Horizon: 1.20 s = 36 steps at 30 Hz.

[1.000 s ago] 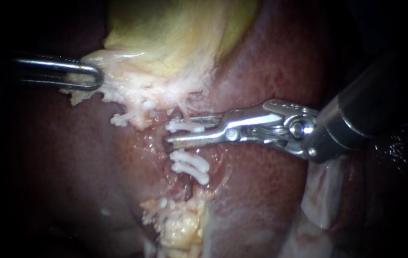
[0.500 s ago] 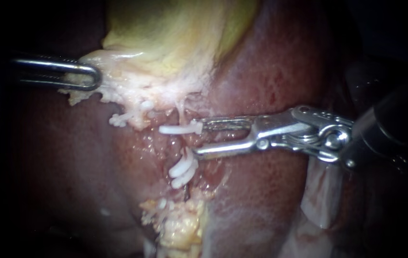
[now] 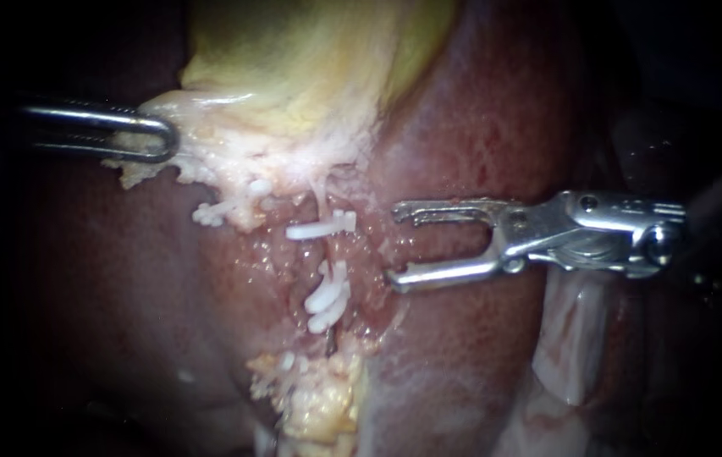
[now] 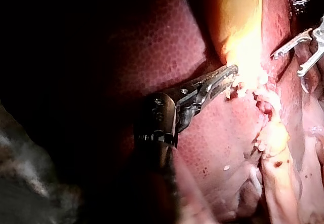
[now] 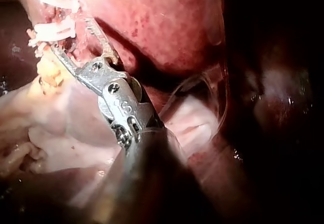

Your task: Going back third clip right tube

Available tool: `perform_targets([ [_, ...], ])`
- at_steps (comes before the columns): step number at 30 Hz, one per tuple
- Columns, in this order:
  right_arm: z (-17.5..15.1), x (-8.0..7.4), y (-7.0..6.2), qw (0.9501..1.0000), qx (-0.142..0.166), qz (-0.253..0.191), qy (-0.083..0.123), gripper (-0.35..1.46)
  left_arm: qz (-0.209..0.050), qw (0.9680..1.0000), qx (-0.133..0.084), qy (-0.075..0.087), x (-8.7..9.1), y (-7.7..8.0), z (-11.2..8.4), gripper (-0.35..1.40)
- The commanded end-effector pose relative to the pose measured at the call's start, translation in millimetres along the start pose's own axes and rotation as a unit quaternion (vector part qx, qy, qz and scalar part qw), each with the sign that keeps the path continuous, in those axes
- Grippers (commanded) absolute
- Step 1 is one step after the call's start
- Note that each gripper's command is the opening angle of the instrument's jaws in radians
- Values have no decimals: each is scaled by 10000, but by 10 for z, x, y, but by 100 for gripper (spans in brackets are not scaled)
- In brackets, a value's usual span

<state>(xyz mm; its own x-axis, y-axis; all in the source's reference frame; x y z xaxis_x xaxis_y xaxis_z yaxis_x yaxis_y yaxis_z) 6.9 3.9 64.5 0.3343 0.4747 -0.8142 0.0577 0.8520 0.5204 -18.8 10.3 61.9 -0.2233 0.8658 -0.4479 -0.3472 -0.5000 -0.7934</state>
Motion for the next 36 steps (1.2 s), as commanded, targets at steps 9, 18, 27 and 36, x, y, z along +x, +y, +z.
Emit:
perform_targets([
  [9, -30, 16, -8, 9980, 78, -476, -401, 50, 3, 10000, 0, -1, 0, -1, 1, -35],
  [18, -41, 19, -13, 9976, 120, -559, -395, 50, 40, 10000, 55, 26, -11, -10, 23, -35],
  [27, -42, 19, -13, 9976, 122, -560, -395, 50, 92, 10000, -16, -5, -25, -26, 51, -35],
  [36, -42, 19, -13, 9976, 108, -562, -396, 50, 93, 9999, -43, -17, -24, -24, 53, -35],
])
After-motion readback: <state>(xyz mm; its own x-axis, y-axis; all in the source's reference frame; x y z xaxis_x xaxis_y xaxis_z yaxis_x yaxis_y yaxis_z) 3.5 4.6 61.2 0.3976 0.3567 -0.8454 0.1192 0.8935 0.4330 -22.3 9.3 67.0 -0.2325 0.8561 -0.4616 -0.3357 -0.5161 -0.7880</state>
